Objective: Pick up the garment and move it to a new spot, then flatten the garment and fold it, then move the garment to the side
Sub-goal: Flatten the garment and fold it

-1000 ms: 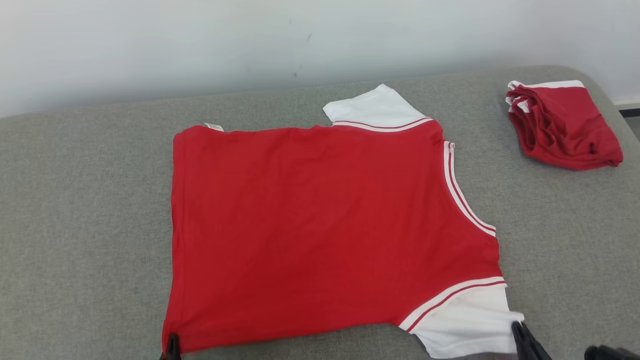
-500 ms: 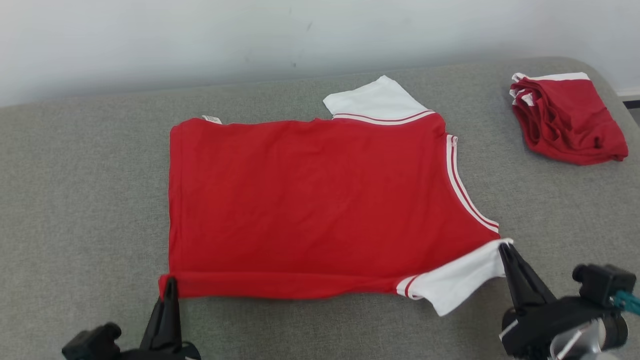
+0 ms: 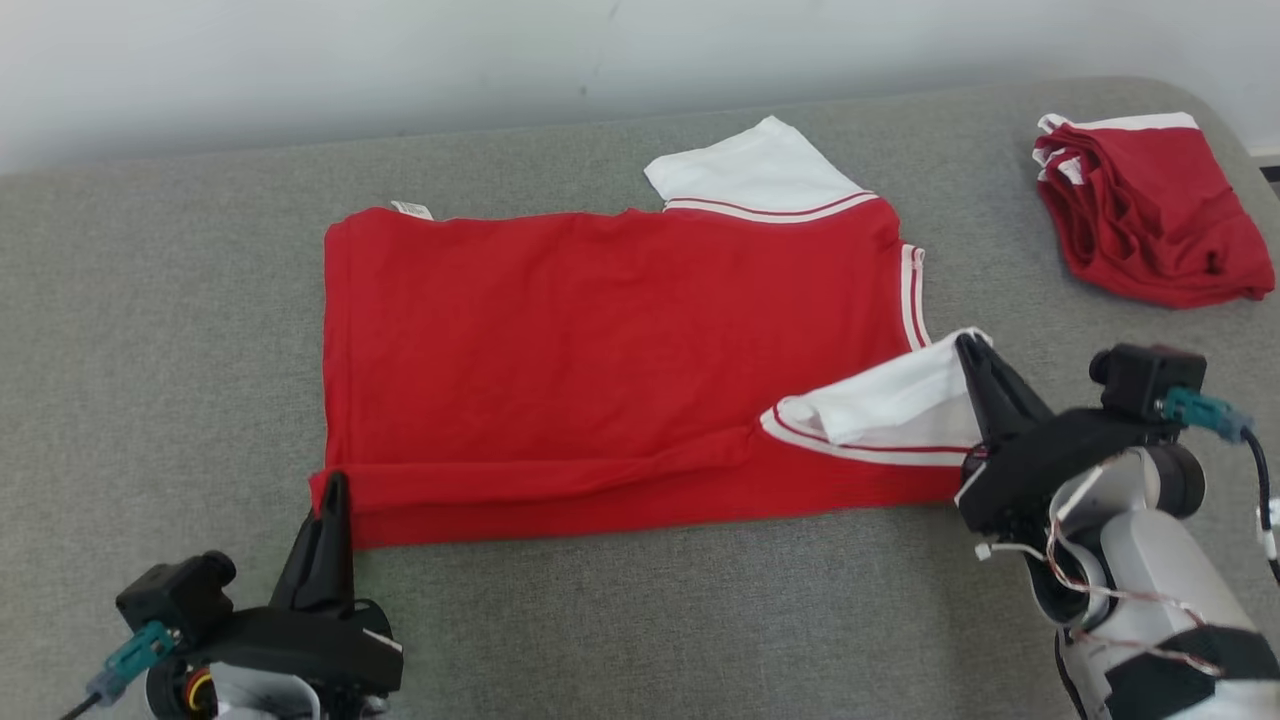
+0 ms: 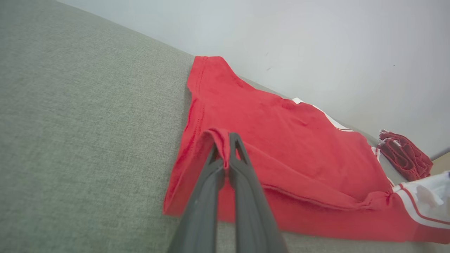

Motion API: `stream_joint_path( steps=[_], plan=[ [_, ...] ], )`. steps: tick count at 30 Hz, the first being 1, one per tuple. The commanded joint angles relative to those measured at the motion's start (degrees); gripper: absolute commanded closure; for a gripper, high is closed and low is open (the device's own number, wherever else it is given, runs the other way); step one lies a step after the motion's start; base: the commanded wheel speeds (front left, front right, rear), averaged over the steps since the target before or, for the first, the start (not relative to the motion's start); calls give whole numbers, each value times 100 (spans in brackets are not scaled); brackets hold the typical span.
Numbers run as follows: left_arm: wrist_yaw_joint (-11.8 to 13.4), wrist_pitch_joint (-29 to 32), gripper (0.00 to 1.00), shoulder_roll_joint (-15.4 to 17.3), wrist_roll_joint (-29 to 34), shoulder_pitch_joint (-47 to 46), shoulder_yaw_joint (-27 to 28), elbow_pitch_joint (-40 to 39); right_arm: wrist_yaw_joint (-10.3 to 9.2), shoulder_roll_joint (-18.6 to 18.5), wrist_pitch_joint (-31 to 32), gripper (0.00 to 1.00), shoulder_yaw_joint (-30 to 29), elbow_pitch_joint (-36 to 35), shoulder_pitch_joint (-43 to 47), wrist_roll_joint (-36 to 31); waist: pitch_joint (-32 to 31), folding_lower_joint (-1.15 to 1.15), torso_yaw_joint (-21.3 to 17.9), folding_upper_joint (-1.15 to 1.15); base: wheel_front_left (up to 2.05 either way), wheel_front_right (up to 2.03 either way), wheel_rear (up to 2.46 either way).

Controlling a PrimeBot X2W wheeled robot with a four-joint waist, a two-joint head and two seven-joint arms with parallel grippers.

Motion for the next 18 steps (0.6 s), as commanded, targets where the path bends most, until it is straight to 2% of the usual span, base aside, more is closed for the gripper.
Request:
stream_joint_path(
  steps=[1, 8, 17, 18],
  plan=[
    [-30, 13, 100, 34, -17, -91, 0, 20, -16, -30, -55, 100, 23, 96, -105, 38, 21, -1, 25, -1, 0, 0, 0],
    [-77, 43, 100, 85, 27, -466, -60, 306, -16, -90, -397, 100, 313, 1221, -917, 111, 133, -1, 117, -1, 0, 0, 0],
    [-130, 17, 100, 110, 62, -773, -165, 615, -16, 46, -905, 100, 657, 2304, -1667, 317, 258, -1, 97, -1, 0, 0, 0],
    [-132, 9, 100, 106, 71, -804, -177, 654, -16, 48, -978, 68, 706, 2390, -1728, 323, 261, -1, 102, -1, 0, 0, 0]
  ],
)
